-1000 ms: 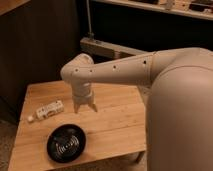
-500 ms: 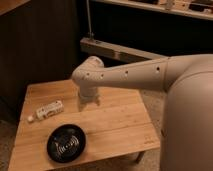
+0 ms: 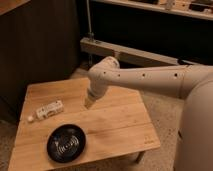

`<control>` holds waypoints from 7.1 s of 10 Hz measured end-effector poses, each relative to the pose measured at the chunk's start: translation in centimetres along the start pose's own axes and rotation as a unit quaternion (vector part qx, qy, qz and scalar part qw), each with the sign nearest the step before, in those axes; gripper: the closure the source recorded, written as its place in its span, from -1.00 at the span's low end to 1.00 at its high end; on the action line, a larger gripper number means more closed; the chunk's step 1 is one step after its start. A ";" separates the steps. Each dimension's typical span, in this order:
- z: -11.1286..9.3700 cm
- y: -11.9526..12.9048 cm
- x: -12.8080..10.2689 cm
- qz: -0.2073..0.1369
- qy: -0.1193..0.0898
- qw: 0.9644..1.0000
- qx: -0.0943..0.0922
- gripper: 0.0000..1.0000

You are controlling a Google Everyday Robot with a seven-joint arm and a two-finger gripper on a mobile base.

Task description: Place the bottle in the ceramic bowl

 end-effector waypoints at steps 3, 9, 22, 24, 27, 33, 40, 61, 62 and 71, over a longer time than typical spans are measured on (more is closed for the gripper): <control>-0.2 -1.1 0.1 -0.049 -0.017 0.999 0.000 -0.30; 0.0 -2.2 -3.1 -0.257 -0.153 0.951 -0.081 -0.30; 3.2 -1.9 -10.9 -0.540 -0.215 0.792 -0.188 -0.30; 5.2 -1.6 -11.2 -0.551 -0.217 0.781 -0.201 -0.30; 6.7 -1.1 -11.0 -0.560 -0.241 0.767 -0.201 -0.30; 10.6 0.8 -13.2 -0.573 -0.257 0.743 -0.231 -0.30; 13.1 5.1 -15.2 -0.575 -0.234 0.748 -0.236 -0.30; 19.7 7.8 -15.6 -0.520 -0.197 0.789 -0.260 -0.30; 19.9 7.8 -15.8 -0.517 -0.197 0.790 -0.263 -0.30; 20.8 9.2 -16.6 -0.514 -0.189 0.774 -0.318 0.88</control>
